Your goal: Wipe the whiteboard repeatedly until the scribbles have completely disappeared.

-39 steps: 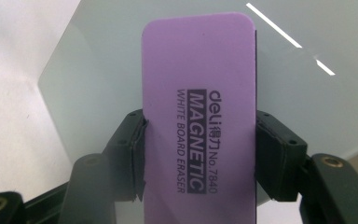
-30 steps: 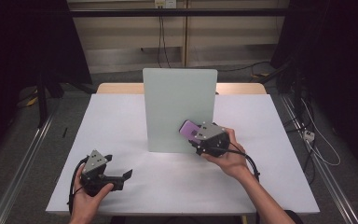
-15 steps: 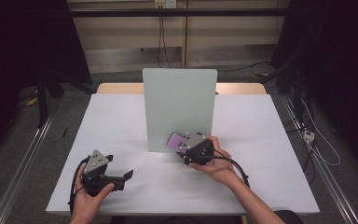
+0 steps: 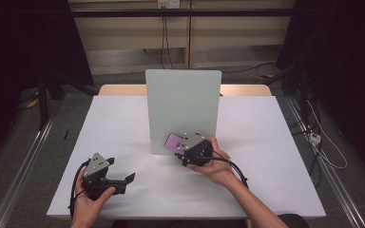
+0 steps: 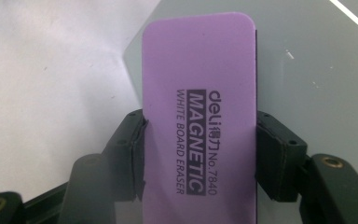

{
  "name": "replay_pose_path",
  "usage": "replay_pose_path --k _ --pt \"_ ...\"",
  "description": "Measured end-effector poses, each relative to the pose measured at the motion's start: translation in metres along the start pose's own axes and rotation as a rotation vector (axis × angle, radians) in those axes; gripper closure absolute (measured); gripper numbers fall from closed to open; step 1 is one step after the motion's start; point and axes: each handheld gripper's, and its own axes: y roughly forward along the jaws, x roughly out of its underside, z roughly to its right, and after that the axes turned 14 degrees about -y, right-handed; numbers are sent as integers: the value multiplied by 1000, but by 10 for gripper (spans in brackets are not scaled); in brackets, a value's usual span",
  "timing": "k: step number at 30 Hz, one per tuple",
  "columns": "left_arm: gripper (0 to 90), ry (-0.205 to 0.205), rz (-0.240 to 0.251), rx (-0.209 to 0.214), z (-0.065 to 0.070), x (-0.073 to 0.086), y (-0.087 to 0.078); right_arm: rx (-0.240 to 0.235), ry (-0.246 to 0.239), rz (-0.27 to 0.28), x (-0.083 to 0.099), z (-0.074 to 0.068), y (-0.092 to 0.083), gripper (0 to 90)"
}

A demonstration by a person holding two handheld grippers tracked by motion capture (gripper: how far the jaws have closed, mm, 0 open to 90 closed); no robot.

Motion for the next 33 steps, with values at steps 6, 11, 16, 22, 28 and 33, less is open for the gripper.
replay_pose_path --k 6,11,16,22,28,33 --pt "54 1 0 2 0 0 0 59 53 35 3 18 -20 419" --pt "55 -12 6 0 -1 1 0 99 82 50 6 28 -31 419" --pt "54 -23 8 3 -3 1 -2 102 124 73 8 33 -37 418" --pt "54 -30 9 0 -5 2 -2 80 197 113 14 39 -45 419" --pt "54 -22 7 2 -3 1 -1 75 218 133 18 39 -56 419" --pt "54 -20 11 2 -3 1 -2 70 223 144 18 39 -62 419"
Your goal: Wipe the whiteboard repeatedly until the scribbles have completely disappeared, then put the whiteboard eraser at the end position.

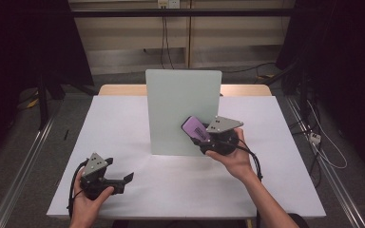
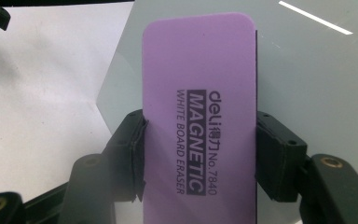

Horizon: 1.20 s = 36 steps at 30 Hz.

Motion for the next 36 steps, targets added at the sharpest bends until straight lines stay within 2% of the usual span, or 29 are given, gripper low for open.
replay_pose_path --k 13,26,32,36 --pt "54 6 3 -2 0 -1 -1 -61 37 10 3 -5 -5 419" --pt "55 1 1 -5 0 0 -1 -120 43 -14 0 -12 -6 419" --pt "55 4 2 4 1 -1 -1 -168 28 -53 1 -13 -6 419" --pt "55 0 -3 -1 -1 0 0 -211 35 -70 3 -14 -1 418"
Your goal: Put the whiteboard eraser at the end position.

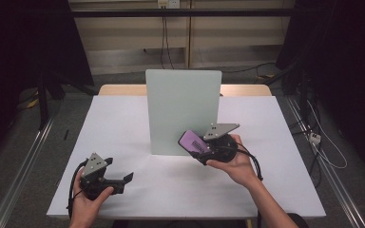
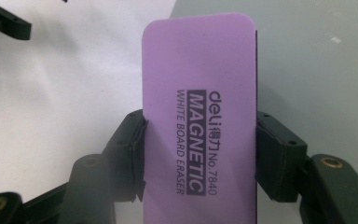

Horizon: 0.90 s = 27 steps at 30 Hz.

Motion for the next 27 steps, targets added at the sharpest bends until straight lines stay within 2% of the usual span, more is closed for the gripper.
replay_pose_path --k 3,7,11,15,23,27 --pt "54 -7 3 5 -1 0 0 -30 4 -24 2 -2 8 419" --pt "54 -1 5 5 1 1 -3 -67 -15 -52 1 -7 13 418" --pt "54 -5 13 1 1 0 -3 -96 -61 -82 -3 -14 15 418" --pt "54 5 1 1 3 0 -3 -143 -100 -117 -5 -21 16 418" --pt "54 -2 8 -8 1 -1 -3 -224 -117 -169 -4 -26 24 417" --pt "54 -2 6 -9 0 -1 -3 -249 -117 -191 -4 -29 26 417"
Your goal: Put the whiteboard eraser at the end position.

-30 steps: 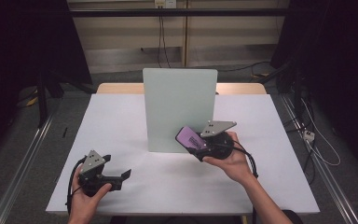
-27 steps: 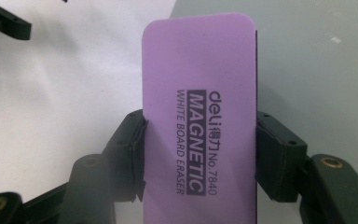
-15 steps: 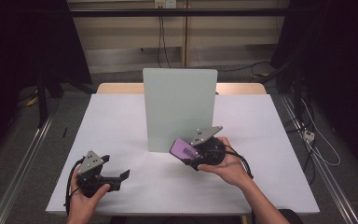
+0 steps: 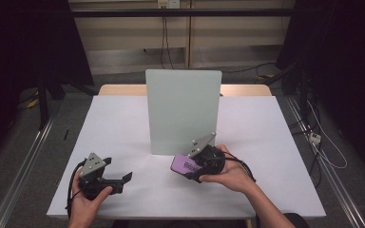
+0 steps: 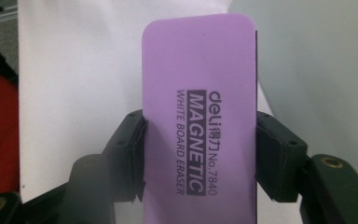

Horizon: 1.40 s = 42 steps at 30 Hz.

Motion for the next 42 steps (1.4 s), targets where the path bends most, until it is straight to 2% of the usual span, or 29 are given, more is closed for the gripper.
replay_pose_path --k 10,16,23,36,42 --pt "54 -18 4 2 -2 0 -1 -26 15 -24 1 0 4 417" --pt "54 3 -9 7 -1 0 0 -47 18 -41 1 0 7 416" --pt "54 -2 3 9 -2 1 -2 -75 19 -68 1 -2 11 416" --pt "54 -1 6 14 -2 1 -3 -92 12 -126 0 -6 22 415" --pt "54 5 -3 11 -2 1 -3 -97 0 -126 -1 -7 25 414"
